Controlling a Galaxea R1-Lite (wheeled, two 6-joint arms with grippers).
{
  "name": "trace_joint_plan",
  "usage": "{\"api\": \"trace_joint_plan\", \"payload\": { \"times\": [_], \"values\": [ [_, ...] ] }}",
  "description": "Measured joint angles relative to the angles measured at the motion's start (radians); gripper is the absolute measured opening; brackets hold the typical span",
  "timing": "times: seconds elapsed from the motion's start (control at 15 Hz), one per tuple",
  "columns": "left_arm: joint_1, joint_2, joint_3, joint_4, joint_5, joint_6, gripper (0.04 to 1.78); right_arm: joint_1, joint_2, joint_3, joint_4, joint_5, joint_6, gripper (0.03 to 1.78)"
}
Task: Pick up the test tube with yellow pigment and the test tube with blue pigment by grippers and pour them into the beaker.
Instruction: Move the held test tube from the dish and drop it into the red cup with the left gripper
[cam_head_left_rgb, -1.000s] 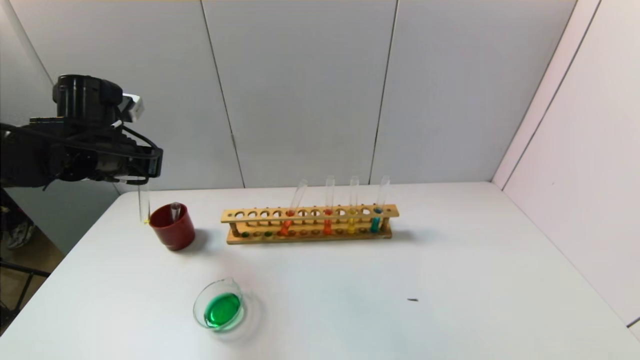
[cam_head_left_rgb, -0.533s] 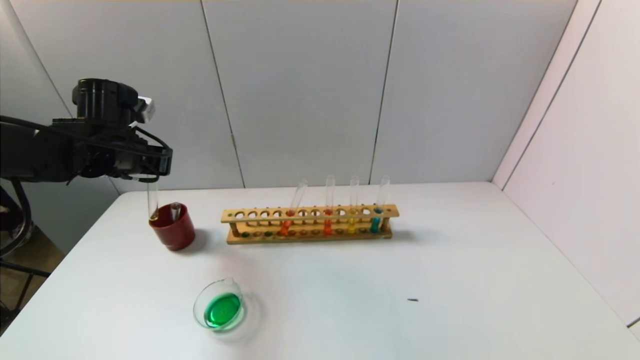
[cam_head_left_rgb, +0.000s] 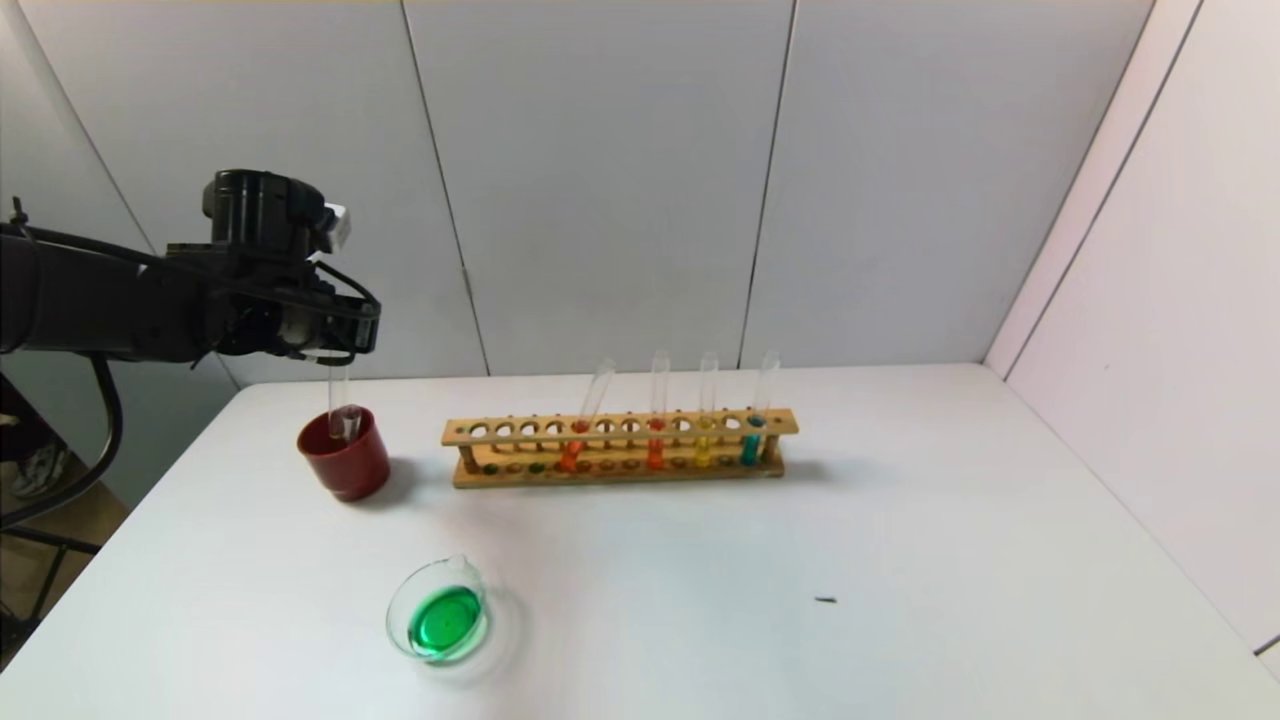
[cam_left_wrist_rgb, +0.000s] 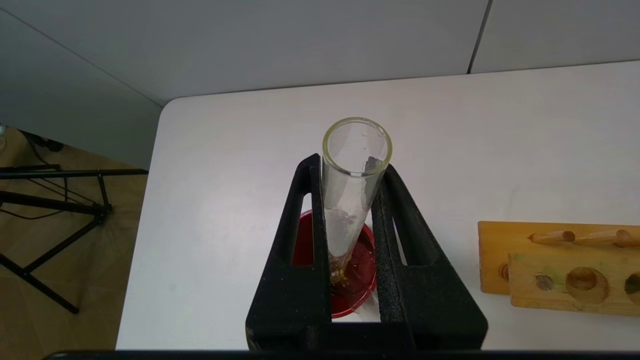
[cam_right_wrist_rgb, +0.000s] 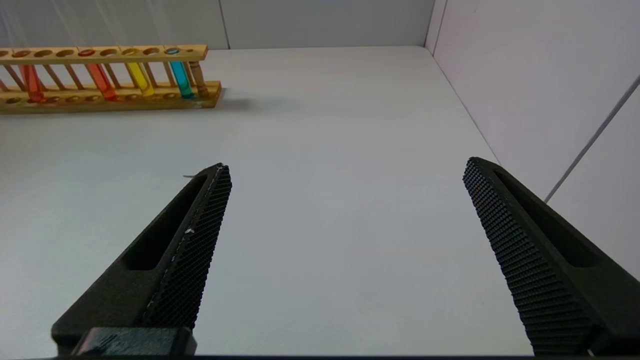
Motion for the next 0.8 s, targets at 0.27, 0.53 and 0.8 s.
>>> {"api": "trace_joint_plan", "payload": {
  "times": [0.27,0.53,0.8],
  "values": [
    [-0.001,0.013,0.011,0.000,0.000,-0.015,0.30,0.000,0.000,0.000,0.000,0.000,0.000,1.70],
    [0.006,0.012,0.045,0.001,0.001,-0.032,0.30,0.000,0.000,0.000,0.000,0.000,0.000,1.70],
    [0.022,0.004,0.073,-0.008,0.003,-0.032,0.32,0.000,0.000,0.000,0.000,0.000,0.000,1.70]
  ]
}}
